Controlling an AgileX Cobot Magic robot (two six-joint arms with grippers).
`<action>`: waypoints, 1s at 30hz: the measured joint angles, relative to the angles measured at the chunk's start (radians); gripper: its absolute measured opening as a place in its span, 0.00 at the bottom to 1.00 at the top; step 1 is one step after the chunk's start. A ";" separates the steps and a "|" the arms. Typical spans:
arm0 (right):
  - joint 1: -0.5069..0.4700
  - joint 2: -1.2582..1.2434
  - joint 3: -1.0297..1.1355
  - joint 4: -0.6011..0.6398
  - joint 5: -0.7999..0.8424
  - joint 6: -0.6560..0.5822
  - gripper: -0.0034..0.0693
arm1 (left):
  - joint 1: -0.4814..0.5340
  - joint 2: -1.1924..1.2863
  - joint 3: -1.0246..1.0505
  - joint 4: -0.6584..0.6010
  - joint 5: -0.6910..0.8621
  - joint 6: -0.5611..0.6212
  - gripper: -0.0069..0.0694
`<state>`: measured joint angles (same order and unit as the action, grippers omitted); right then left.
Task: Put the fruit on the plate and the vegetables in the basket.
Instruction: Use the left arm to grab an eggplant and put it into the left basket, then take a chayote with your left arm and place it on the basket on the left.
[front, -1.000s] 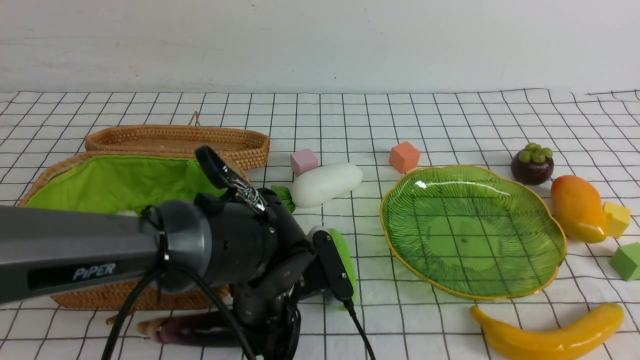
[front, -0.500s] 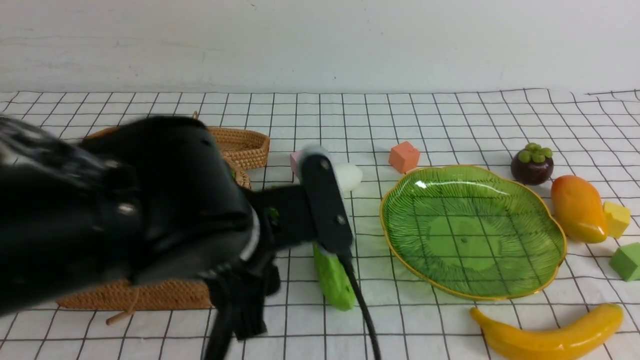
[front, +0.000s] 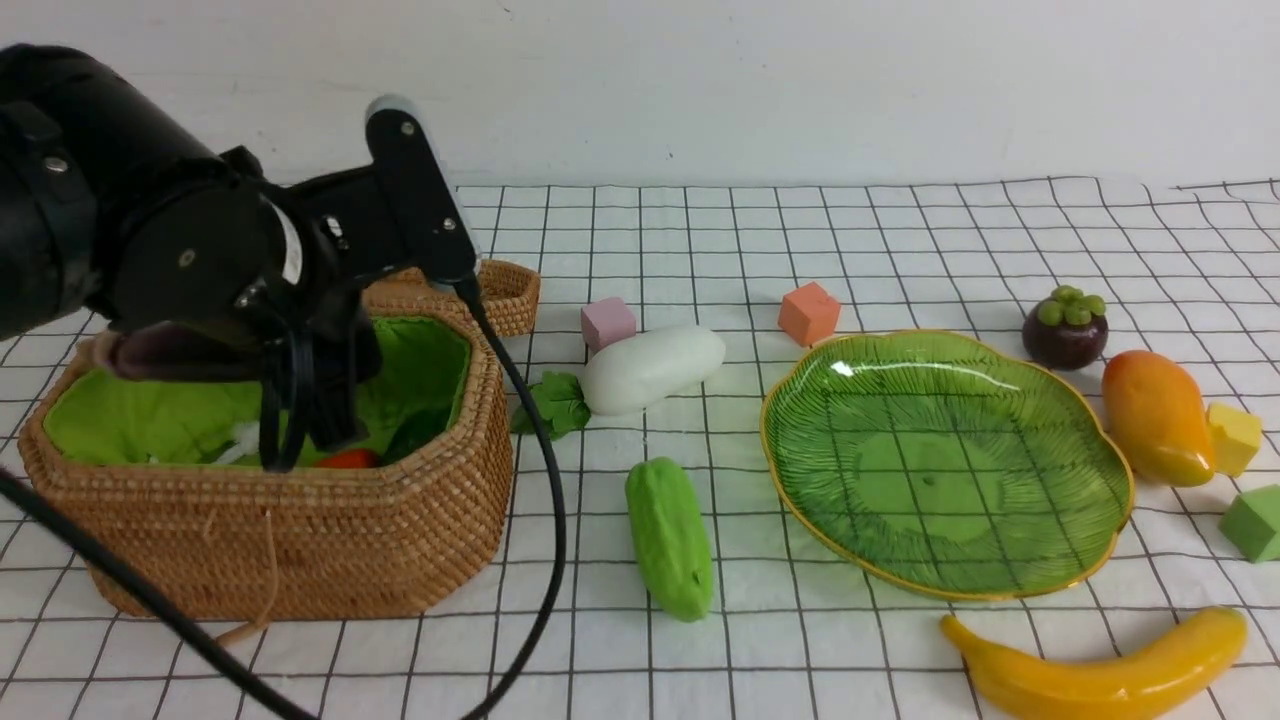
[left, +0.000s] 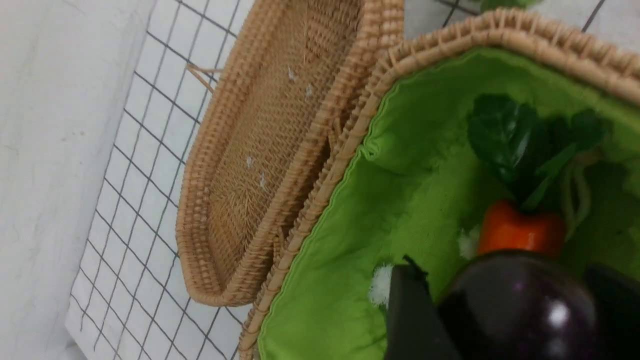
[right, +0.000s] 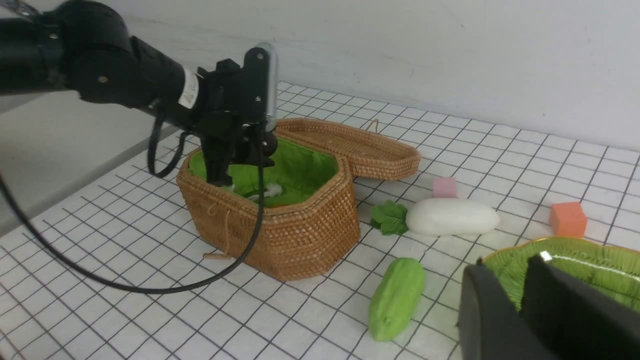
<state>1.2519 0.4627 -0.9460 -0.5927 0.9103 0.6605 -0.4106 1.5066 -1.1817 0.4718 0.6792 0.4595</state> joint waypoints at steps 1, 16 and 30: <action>0.000 0.000 0.000 0.006 0.000 0.000 0.24 | 0.006 0.012 0.000 0.006 0.003 0.000 0.60; 0.000 0.000 -0.016 0.070 0.100 0.000 0.25 | 0.014 -0.010 0.000 -0.034 0.053 -0.122 0.95; 0.000 0.000 -0.098 0.284 0.356 0.001 0.26 | -0.376 0.069 -0.102 -0.548 0.138 -0.633 0.13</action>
<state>1.2519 0.4627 -1.0442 -0.3085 1.2660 0.6615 -0.7868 1.5760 -1.2839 -0.0758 0.8169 -0.1738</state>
